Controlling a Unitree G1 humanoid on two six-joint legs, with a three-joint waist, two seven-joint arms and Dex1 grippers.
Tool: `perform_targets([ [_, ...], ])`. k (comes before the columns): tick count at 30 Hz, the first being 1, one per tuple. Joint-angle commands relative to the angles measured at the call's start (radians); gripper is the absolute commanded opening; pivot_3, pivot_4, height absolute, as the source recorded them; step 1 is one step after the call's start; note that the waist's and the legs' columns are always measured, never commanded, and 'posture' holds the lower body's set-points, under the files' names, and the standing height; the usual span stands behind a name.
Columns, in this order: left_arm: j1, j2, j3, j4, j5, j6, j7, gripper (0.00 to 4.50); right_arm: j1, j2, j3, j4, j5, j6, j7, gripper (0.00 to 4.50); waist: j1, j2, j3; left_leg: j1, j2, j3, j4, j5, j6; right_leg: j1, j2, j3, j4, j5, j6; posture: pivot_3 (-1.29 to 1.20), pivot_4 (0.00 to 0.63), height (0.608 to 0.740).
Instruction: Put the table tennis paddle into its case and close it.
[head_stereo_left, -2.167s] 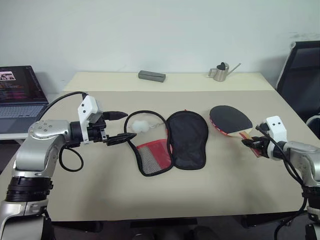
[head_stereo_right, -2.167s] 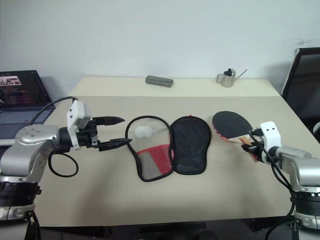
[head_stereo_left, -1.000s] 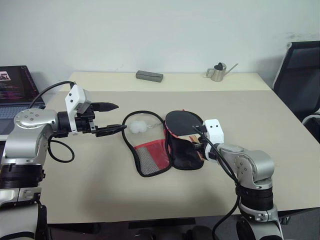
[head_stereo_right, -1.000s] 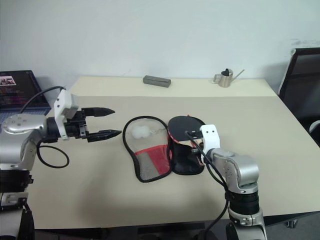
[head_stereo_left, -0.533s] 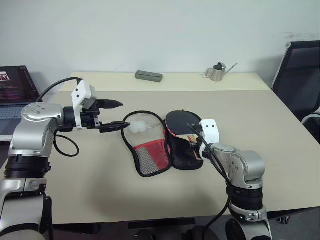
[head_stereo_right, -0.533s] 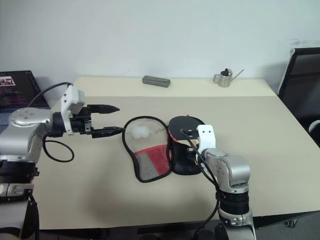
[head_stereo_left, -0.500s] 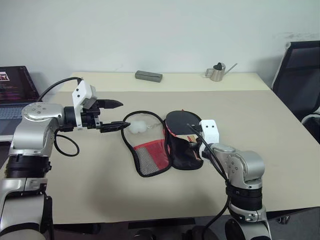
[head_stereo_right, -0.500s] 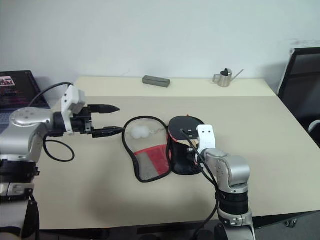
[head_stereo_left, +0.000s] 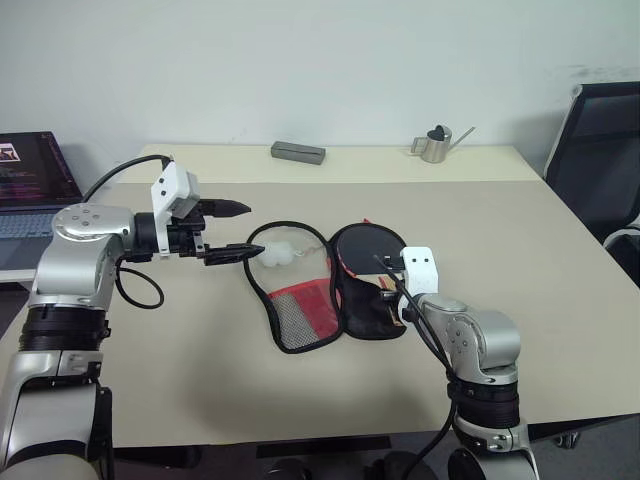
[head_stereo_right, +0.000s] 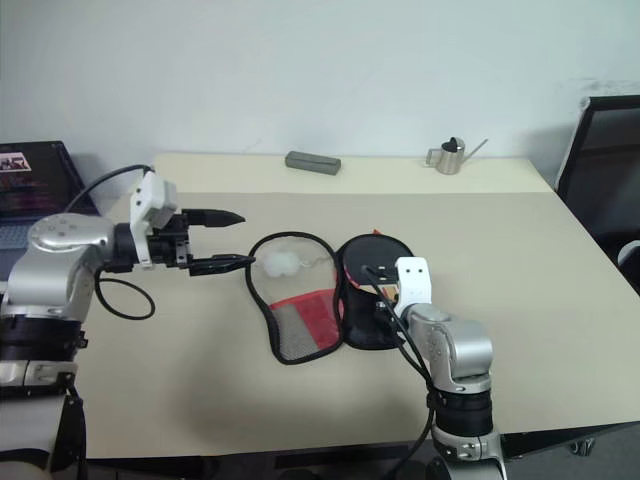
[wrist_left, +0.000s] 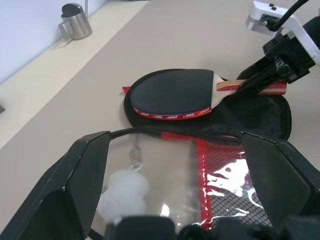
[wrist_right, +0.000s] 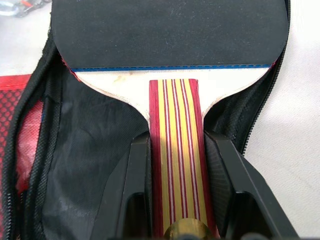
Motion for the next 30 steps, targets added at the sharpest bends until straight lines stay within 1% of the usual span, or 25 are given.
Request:
perform_targets([
  [1,-0.017,0.005,0.013,-0.013,0.000,-0.016,-0.001,4.50,-0.006,-0.014,0.011,-0.014,-0.014,-0.036,0.000,1.09,0.000,0.000,0.000,0.000,0.000,0.000,0.000,0.000,0.000,0.000,0.000,0.000,0.000,0.000,0.000,0.00,0.150,0.740],
  [7,-0.011,0.004,0.016,-0.020,-0.001,-0.015,0.005,4.50,-0.010,0.029,-0.011,-0.005,0.013,-0.007,0.018,1.09,0.000,0.000,0.000,0.000,0.000,0.000,0.000,0.000,0.000,0.000,0.000,0.000,0.000,0.000,0.000,0.00,0.150,0.740],
  [20,0.009,-0.007,0.013,-0.052,-0.010,0.002,0.009,4.50,-0.014,0.031,-0.028,0.001,0.000,-0.006,0.014,1.09,0.000,0.000,0.000,0.000,0.000,0.000,0.000,0.000,0.000,0.000,0.000,0.000,0.000,0.000,0.000,0.00,0.150,0.740],
  [22,0.009,-0.008,0.013,-0.054,-0.010,0.004,0.009,4.50,-0.014,0.040,-0.042,-0.004,0.003,-0.008,0.012,1.81,0.000,0.000,0.000,0.000,0.000,0.000,0.000,0.000,0.000,0.000,0.000,0.000,0.000,0.000,0.000,0.00,0.150,0.740],
  [23,0.009,-0.009,0.012,-0.054,-0.010,0.004,0.008,4.50,-0.015,0.043,-0.046,-0.005,0.003,-0.007,0.011,2.06,0.000,0.000,0.000,0.000,0.000,0.000,0.000,0.000,0.000,0.000,0.000,0.000,0.000,0.000,0.000,0.00,0.150,0.740],
  [27,0.010,-0.012,0.012,-0.058,-0.009,0.007,0.008,4.50,-0.016,0.053,-0.052,-0.020,0.001,0.020,0.007,3.38,-0.001,0.000,0.000,0.000,0.000,0.000,0.000,0.000,0.000,0.000,0.000,0.000,0.000,0.000,0.000,0.00,0.150,0.740],
  [30,0.011,-0.014,0.011,-0.061,-0.011,0.007,0.005,4.50,-0.019,0.099,-0.078,-0.089,0.026,0.063,0.013,3.38,-0.001,0.000,0.000,0.000,0.000,0.000,0.000,0.000,0.000,0.000,0.000,0.000,0.000,0.000,0.000,0.00,0.150,0.740],
])
